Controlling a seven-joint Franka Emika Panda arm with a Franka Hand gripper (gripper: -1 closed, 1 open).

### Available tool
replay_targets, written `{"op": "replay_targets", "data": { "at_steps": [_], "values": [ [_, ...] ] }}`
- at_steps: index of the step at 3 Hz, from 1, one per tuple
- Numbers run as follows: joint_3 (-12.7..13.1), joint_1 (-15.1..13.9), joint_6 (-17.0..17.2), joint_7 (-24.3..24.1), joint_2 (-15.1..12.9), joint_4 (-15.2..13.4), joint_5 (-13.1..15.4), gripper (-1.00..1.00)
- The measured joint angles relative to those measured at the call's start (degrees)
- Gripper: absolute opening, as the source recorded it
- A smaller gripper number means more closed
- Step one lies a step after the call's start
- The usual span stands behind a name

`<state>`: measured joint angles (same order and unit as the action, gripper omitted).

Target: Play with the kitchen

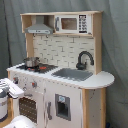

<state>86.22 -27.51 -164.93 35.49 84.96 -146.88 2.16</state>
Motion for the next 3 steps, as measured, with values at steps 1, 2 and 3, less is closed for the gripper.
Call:
{"op": "replay_targets", "data": {
  "at_steps": [1, 2, 3],
  "values": [
    [-1.1, 4.6, 3.9, 0.0, 0.1, 0.2, 0.0, 1.00],
    [-1.4, 7.9, 8.2, -2.7, 0.3, 0.2, 0.0, 1.00],
    [-1.1, 7.9, 8.7, -9.5, 0.8, 0.1, 0.2, 1.00]
  ]
}}
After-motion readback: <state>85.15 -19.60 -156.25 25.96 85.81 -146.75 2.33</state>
